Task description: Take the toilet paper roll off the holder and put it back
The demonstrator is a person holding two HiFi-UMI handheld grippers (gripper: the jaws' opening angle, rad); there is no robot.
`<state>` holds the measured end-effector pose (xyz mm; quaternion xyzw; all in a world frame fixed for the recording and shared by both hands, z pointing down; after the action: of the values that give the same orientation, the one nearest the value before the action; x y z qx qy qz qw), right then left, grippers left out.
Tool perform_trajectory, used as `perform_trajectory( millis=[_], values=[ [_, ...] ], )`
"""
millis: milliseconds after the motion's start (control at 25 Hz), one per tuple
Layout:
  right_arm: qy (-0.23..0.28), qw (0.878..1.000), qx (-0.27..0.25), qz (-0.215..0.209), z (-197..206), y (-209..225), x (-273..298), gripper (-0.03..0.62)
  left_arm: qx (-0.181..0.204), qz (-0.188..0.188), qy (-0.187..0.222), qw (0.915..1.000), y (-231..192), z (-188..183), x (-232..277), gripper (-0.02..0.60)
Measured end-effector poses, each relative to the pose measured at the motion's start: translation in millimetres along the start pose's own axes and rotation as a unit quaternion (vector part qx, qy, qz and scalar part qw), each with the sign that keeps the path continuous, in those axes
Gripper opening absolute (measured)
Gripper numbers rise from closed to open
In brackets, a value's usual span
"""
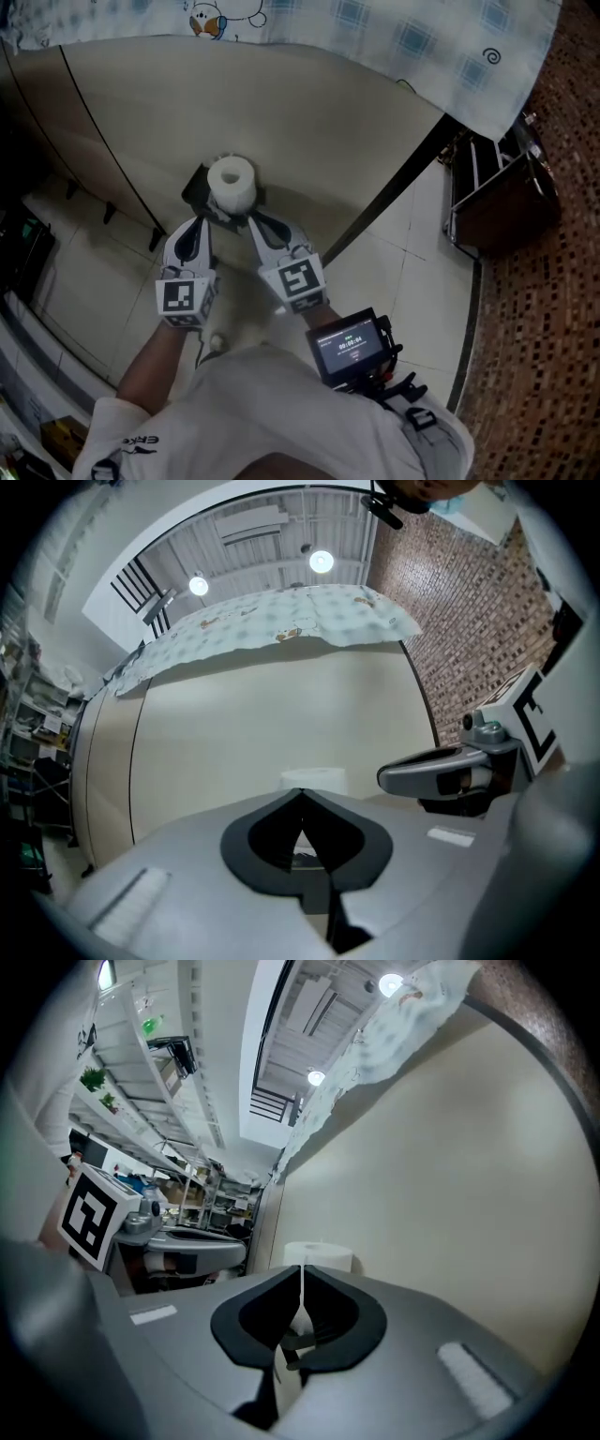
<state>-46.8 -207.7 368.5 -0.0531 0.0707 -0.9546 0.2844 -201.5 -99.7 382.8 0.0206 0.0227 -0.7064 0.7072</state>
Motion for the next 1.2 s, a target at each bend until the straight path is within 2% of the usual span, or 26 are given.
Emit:
perform_trajectory(
  millis=[120, 200, 280, 400, 440, 520, 720, 840, 1040, 1200],
  values=[
    [-0.008, 1.0, -0.012, 0.015, -6.3, -1.3, 13.0, 0.042, 0.0, 0.017, 0.004, 0.9998, -16.9, 1.8, 8.5, 0.002],
    [-0.006, 1.0, -0.021, 0.019, -11.8, -3.0, 20.1, 0.087, 0.01, 0.035, 0.004, 0.9993, -27.5, 3.2, 13.3, 0.002],
    [-0.006, 0.999, -0.035, 0.018, -17.6, -5.7, 28.5, 0.172, 0.007, 0.044, 0.006, 0.999, -37.6, 2.5, 17.5, 0.002],
    [-0.031, 0.998, -0.059, 0.012, -22.3, -11.3, 45.2, 0.362, -0.004, 0.054, 0.006, 0.9985, -50.0, 2.8, 21.7, 0.002],
    [-0.041, 0.997, -0.063, 0.014, -22.2, -12.9, 50.9, 0.402, -0.005, 0.059, 0.008, 0.9982, -52.9, 3.1, 22.7, 0.002],
    [-0.055, 0.996, -0.065, 0.022, -20.1, -14.2, 61.3, 0.443, -0.009, 0.063, 0.012, 0.9979, -59.2, 4.6, 24.4, 0.002],
    [-0.077, 0.994, -0.059, 0.044, -15.9, -14.4, 82.4, 0.477, 0.004, 0.077, 0.024, 0.9967, -74.6, 8.8, 26.9, 0.002],
    [-0.082, 0.993, -0.073, 0.05, -21.1, -14.6, 89.8, 0.498, -0.005, 0.077, 0.018, 0.9969, -82.9, 10.1, 26.1, 0.002],
    [-0.113, 0.986, -0.115, 0.03, -35.9, -13.8, 102.7, 0.513, -0.004, 0.084, 0.014, 0.9964, -89.1, 6.2, 26.2, 0.002],
    [-0.154, 0.98, -0.124, 0.016, -34.8, -15.0, 112.0, 0.514, -0.003, 0.09, 0.021, 0.9958, -92.0, 6.4, 26.7, 0.002]
  ],
)
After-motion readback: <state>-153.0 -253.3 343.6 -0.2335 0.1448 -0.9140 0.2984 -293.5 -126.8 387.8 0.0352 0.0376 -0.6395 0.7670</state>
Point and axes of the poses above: the fingertips, and each gripper's own axes: x forward along the fingers, y to its right, z out of its underside, the point moved 10 cm from there along -x, backward along the fingers, and after that the axes turned 12 degrees about z, right-handed, at the moved point
